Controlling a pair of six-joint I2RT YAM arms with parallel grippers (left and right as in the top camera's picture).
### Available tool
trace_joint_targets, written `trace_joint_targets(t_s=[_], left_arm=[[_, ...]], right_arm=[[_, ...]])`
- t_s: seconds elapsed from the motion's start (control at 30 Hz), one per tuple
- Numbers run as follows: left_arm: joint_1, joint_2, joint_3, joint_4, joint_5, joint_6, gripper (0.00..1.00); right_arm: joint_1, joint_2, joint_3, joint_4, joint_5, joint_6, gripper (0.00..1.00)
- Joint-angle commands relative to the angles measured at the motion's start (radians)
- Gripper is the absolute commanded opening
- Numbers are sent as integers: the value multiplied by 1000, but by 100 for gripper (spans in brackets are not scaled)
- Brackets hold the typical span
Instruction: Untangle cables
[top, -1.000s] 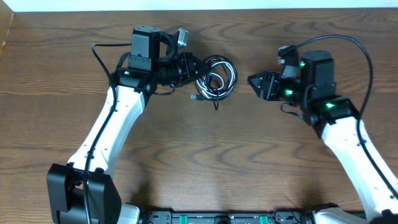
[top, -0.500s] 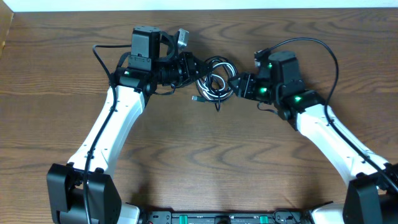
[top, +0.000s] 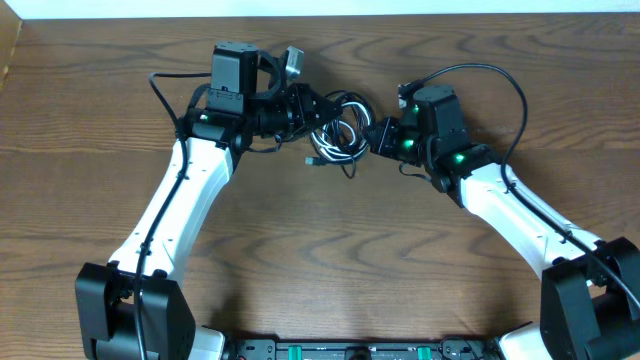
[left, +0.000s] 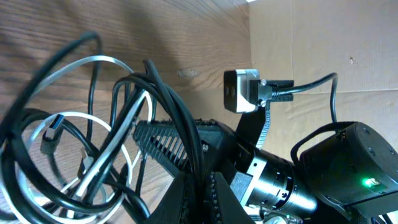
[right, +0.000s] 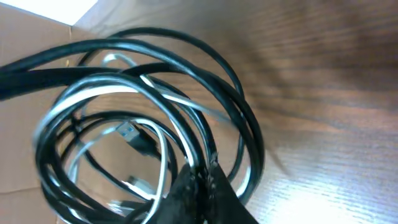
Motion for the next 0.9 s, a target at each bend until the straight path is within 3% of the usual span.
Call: trace_joint_targets(t_s=[0.0,0.2,0.37,0.47,0.7,0.87], left_arm=[[-2,-26,5,0,3,60,8],[1,-26,5,-131,-361,150,7],[1,-26,5,-229,-693,173,8],[1,-26,5,-254,-792,174,7],[0,-26,5,-256,-830,214,7],[0,-26,5,-211,-603,214,7]], right_arm=[[-20,-16,10,-10,27,-13,1],[-123,-152,10,-102,26,-79,1],[-293,-321,10,-299,28,-181,1],[-404,-388,10,-415,32,-227,1],[-614,-435,10,-573,1,-300,1],[-596,-429,10,-566,-76,-357,1]])
